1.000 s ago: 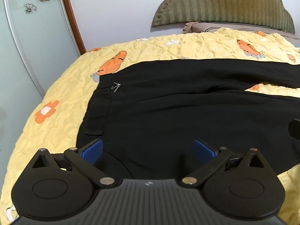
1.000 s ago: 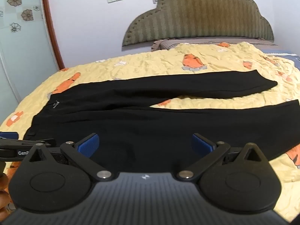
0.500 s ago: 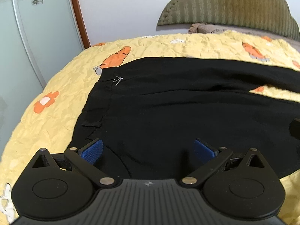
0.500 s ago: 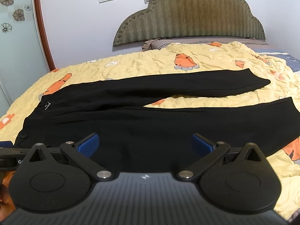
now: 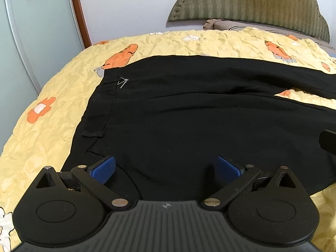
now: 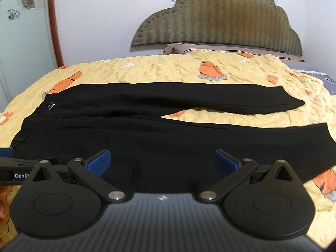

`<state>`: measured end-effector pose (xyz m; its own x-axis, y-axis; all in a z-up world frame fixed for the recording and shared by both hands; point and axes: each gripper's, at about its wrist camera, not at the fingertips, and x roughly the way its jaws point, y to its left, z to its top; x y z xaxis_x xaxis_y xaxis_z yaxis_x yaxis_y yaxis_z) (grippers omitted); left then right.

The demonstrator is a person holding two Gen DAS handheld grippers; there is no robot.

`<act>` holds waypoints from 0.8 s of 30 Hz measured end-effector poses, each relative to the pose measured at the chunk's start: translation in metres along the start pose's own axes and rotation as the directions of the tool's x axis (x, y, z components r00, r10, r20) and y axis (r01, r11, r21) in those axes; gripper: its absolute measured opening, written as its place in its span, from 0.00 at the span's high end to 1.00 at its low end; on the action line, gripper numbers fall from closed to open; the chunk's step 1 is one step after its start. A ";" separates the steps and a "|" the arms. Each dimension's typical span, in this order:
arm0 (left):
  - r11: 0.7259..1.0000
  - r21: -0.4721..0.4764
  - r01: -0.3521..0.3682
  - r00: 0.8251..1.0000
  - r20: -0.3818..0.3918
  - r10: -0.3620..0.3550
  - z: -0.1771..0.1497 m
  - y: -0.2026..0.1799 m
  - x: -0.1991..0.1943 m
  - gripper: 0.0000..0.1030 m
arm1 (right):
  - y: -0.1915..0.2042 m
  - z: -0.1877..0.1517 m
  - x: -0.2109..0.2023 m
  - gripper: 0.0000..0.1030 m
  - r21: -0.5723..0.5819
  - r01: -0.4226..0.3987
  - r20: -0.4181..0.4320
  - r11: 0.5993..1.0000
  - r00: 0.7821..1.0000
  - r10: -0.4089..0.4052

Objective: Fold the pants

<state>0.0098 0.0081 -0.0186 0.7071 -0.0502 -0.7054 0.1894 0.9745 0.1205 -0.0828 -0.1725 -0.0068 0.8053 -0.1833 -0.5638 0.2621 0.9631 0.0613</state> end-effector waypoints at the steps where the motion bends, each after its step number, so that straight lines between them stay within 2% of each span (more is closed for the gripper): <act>1: 1.000 -0.001 0.000 1.000 -0.003 0.000 0.001 0.001 0.001 0.00 | 0.001 0.001 0.000 0.00 -0.006 -0.007 0.000 1.000 1.000 0.007; 8: 1.000 -0.005 -0.029 1.000 -0.002 0.029 0.007 0.009 0.004 0.00 | 0.009 0.011 0.004 0.00 -0.079 -0.009 0.015 0.997 1.000 0.010; 14: 0.999 -0.004 -0.048 0.999 0.002 0.048 0.013 0.016 0.007 0.00 | 0.013 0.017 0.007 0.00 -0.097 -0.026 0.013 0.995 1.000 0.028; 24: 0.998 -0.017 -0.055 0.998 -0.008 0.055 0.017 0.034 0.014 0.00 | 0.039 0.036 0.015 0.00 -0.260 -0.031 0.078 0.965 0.996 0.053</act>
<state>0.0377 0.0367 -0.0127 0.7107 0.0054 -0.7034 0.1387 0.9793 0.1477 -0.0411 -0.1444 0.0172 0.8572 -0.1463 -0.4937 0.0894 0.9865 -0.1371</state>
